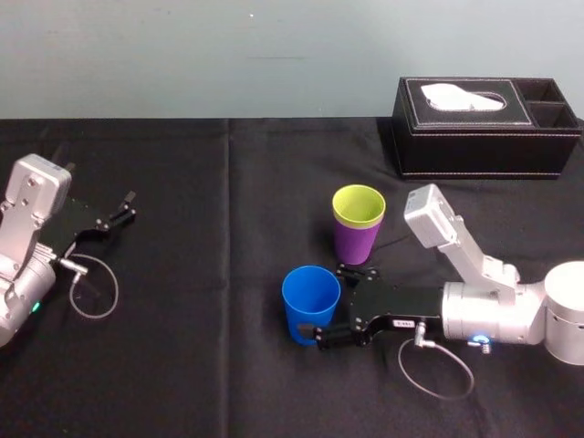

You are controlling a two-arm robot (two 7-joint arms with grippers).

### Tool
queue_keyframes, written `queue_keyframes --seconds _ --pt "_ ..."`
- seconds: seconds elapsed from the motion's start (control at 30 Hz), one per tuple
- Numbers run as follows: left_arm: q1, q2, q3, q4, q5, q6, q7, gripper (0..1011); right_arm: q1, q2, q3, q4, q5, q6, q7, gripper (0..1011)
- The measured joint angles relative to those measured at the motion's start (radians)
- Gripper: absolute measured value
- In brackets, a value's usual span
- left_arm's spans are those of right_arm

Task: Stack the three plastic cups sequentially using one hand.

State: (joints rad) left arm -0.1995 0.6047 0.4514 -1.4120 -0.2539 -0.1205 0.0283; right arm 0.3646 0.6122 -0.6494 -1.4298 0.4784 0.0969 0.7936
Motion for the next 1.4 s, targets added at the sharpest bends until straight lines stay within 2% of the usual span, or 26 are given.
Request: queue_keyframes --seconds 0.23,0.43,0.67,0.77,0.83,1.4 --pt "0.000 0.000 0.000 0.000 0.000 0.000 0.000 1011 0.025 -0.029 -0.015 0.027 0.006 0.018 -0.012 1003" --pt "0.000 0.000 0.000 0.000 0.000 0.000 0.000 1011 0.023 -0.026 -0.014 0.025 0.007 0.017 -0.012 1003" --pt "0.000 0.000 0.000 0.000 0.000 0.000 0.000 1011 0.021 -0.024 -0.012 0.022 0.006 0.016 -0.012 883" --pt "0.000 0.000 0.000 0.000 0.000 0.000 0.000 1011 0.021 -0.024 -0.012 0.021 0.006 0.015 -0.012 781" --pt "0.000 0.000 0.000 0.000 0.000 0.000 0.000 1011 0.020 -0.023 -0.012 0.021 0.006 0.015 -0.012 751" --pt "0.000 0.000 0.000 0.000 0.000 0.000 0.000 1011 0.018 -0.021 -0.010 0.018 0.005 0.013 -0.013 722"
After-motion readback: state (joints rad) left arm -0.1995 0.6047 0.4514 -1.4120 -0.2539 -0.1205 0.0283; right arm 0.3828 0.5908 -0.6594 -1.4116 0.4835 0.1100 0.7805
